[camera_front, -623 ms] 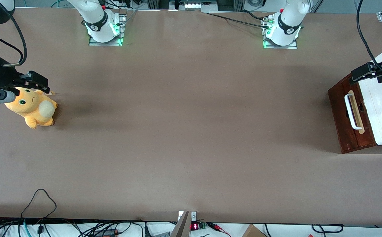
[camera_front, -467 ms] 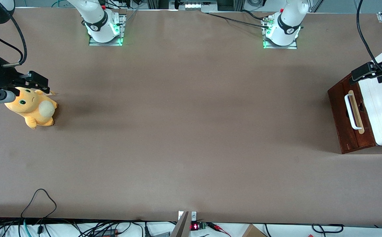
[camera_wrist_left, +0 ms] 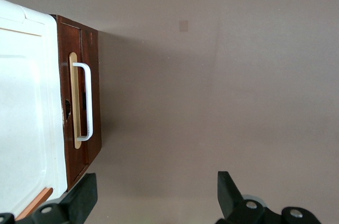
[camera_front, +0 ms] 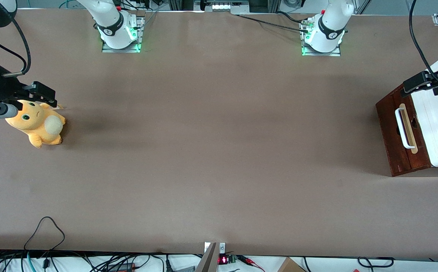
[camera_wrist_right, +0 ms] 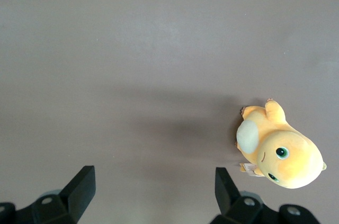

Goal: Open lower drawer with left arm only

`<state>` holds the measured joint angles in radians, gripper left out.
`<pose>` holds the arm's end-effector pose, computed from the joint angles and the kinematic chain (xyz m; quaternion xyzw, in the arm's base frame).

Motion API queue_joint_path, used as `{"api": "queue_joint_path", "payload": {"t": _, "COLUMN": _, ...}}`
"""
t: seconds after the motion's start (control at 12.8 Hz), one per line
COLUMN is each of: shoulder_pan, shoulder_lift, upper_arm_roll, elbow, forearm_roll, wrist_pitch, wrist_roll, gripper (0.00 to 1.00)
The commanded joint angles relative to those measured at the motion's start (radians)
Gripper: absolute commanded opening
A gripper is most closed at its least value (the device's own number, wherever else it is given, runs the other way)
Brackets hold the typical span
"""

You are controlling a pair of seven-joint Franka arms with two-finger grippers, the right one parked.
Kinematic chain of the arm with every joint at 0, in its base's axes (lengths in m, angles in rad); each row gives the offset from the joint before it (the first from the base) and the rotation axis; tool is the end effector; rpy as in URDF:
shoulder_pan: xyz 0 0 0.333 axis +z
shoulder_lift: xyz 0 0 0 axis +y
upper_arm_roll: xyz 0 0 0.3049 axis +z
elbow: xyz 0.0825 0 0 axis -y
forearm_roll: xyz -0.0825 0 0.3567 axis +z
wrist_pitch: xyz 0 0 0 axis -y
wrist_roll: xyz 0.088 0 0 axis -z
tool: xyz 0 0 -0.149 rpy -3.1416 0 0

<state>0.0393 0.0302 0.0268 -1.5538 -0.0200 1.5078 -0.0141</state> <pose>0.5249 0.0315 0.5578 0.9984 0.0398 -0.0378 0.0106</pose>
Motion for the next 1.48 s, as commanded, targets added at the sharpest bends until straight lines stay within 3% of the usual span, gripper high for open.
{"api": "queue_joint_path", "payload": {"t": 0.0, "shoulder_pan": -0.001, "shoulder_lift": 0.020, "upper_arm_roll": 0.004, "elbow": 0.035, "forearm_roll": -0.011, "wrist_pitch": -0.029, "wrist_roll": 0.023, "gripper": 1.00}}
{"api": "queue_joint_path", "payload": {"t": 0.78, "shoulder_pan": 0.005, "shoulder_lift": 0.042, "upper_arm_roll": 0.005, "elbow": 0.011, "forearm_roll": -0.028, "wrist_pitch": -0.038, "wrist_roll": 0.055, "gripper": 1.00}}
{"api": "queue_joint_path", "payload": {"t": 0.93, "shoulder_pan": 0.004, "shoulder_lift": 0.053, "upper_arm_roll": 0.005, "elbow": -0.012, "forearm_roll": -0.009, "wrist_pitch": -0.017, "wrist_roll": 0.049, "gripper": 1.00}}
{"api": "queue_joint_path", "payload": {"t": 1.09, "shoulder_pan": 0.004, "shoulder_lift": 0.059, "upper_arm_roll": 0.004, "elbow": -0.064, "forearm_roll": 0.067, "wrist_pitch": 0.053, "wrist_roll": 0.048, "gripper": 1.00}}
{"api": "queue_joint_path", "payload": {"t": 1.4, "shoulder_pan": 0.002, "shoulder_lift": 0.066, "upper_arm_roll": -0.001, "elbow": -0.155, "forearm_roll": 0.144, "wrist_pitch": 0.184, "wrist_roll": 0.037, "gripper": 1.00}}
